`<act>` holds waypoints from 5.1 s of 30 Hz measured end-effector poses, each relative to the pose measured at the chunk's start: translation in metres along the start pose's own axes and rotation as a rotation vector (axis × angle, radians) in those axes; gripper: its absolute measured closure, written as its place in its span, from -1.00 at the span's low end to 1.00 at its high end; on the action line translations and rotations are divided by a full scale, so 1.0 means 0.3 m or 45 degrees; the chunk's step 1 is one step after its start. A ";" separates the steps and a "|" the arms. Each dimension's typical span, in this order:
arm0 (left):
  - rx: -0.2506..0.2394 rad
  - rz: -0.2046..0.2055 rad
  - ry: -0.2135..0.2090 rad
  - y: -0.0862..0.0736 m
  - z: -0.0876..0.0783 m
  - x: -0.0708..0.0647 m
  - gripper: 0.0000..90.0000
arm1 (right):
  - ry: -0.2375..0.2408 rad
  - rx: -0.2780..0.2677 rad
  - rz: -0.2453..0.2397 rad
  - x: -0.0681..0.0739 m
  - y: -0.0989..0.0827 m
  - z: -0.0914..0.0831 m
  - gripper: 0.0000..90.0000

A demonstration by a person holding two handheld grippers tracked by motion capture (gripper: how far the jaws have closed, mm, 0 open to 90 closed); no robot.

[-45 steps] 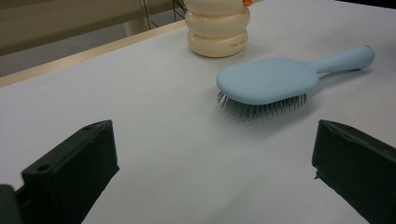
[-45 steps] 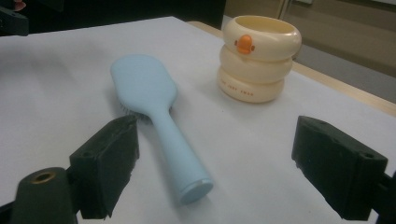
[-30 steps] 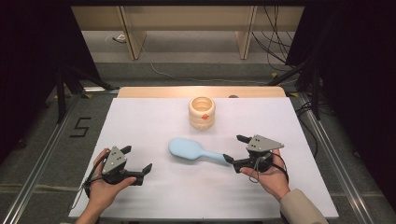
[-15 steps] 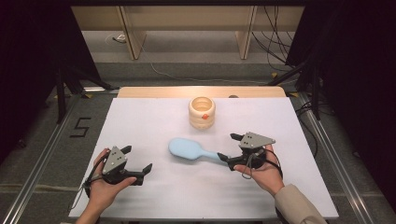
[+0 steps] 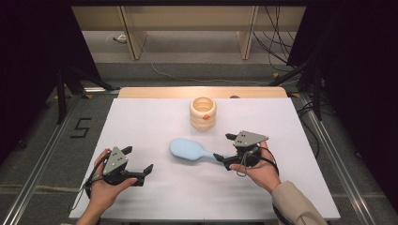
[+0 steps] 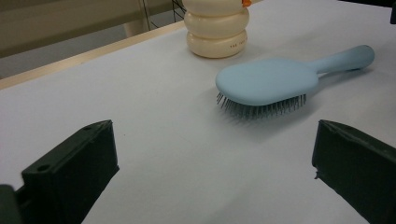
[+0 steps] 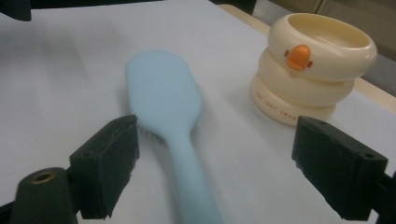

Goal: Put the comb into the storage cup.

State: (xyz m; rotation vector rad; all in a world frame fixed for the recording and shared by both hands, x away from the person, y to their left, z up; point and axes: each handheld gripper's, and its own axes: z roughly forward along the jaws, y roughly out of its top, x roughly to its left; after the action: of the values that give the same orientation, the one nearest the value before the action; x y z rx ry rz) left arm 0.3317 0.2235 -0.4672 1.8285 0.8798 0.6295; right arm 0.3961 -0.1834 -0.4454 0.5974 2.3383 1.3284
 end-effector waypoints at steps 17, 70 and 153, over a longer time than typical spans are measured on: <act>-0.005 -0.001 0.000 0.000 0.000 -0.001 -1.00 | 0.060 0.069 -0.034 0.000 0.034 0.053 -0.65; -0.005 0.003 -0.001 0.001 0.001 0.001 -1.00 | 0.188 0.490 -0.115 -0.005 0.087 0.180 -0.64; -0.011 0.001 -0.003 0.002 0.001 0.003 -1.00 | 0.244 0.813 -0.213 0.023 0.115 0.311 -0.20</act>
State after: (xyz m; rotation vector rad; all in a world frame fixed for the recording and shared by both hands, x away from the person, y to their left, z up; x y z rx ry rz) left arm 0.3326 0.2238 -0.4668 1.8217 0.8738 0.6304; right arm 0.4449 -0.0978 -0.4608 0.4429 2.9039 0.5671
